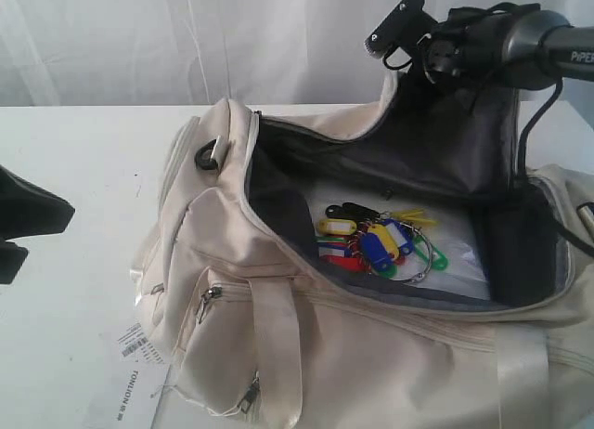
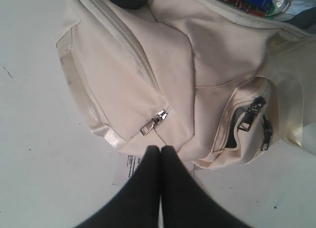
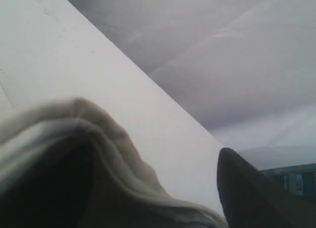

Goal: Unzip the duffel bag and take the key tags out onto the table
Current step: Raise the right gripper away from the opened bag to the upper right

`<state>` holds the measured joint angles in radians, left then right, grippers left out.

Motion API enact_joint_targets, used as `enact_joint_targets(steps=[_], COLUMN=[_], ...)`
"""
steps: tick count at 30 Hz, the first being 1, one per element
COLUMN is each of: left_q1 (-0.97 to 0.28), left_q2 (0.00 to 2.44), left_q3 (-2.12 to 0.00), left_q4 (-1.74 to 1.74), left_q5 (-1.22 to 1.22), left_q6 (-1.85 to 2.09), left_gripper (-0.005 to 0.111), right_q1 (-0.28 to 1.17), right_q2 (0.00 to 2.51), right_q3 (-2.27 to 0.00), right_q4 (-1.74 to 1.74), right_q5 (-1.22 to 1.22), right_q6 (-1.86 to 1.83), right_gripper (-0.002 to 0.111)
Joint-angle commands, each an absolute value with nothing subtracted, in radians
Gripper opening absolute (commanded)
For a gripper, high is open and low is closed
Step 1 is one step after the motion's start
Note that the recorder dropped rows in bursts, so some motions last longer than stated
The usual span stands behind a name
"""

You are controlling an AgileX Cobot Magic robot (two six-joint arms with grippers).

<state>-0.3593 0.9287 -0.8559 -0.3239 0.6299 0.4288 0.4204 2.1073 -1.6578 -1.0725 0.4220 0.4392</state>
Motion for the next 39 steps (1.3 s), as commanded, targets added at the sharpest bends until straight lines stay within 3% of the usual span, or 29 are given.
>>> enact_joint_targets(steps=[1,9,12,14,15,17,23,28,34,39], left_q1=[-0.362,-0.362,-0.362,-0.362,-0.362,-0.362,-0.362,-0.362,-0.362,-0.362], left_q2=[0.919,0.919,0.919,0.919,0.919,0.919,0.919,0.919,0.919,0.919], left_q3=[-0.850,-0.850,-0.850,-0.850,-0.850,-0.850,-0.850,-0.850,-0.850,-0.850], left_q4=[-0.350,-0.352,-0.352,-0.357,-0.359,-0.359,-0.366,-0.371,-0.373,-0.400], left_q5=[0.647,0.649,0.651,0.655,0.657,0.657,0.657,0.657,0.666,0.674], left_q6=[0.424,0.424,0.424,0.424,0.426,0.426,0.426,0.426,0.443,0.449], left_gripper=[0.000,0.000,0.000,0.000,0.000,0.000,0.000,0.000,0.000,0.000], right_q1=[0.413,0.413,0.413,0.413,0.413,0.410,0.418,0.431,0.462,0.462], right_q2=[2.025,1.884,1.853,1.846,1.852,1.866,1.979,2.064,2.121,2.111], right_q3=[-1.665,-1.665,-1.665,-1.665,-1.665,-1.665,-1.665,-1.697,-1.702,-1.702], right_q4=[-1.073,-0.949,-0.802,-0.586,-0.429,-0.231,-0.091,0.396,0.506,0.508], right_q5=[0.470,0.483,0.561,0.688,0.808,0.902,0.951,0.635,0.158,0.149], right_q6=[0.507,0.581,0.545,0.298,0.081,-0.156,-0.263,-0.535,-0.560,-0.421], right_gripper=[0.068,0.068,0.063,0.046,0.026,0.001,0.000,0.000,0.000,0.000])
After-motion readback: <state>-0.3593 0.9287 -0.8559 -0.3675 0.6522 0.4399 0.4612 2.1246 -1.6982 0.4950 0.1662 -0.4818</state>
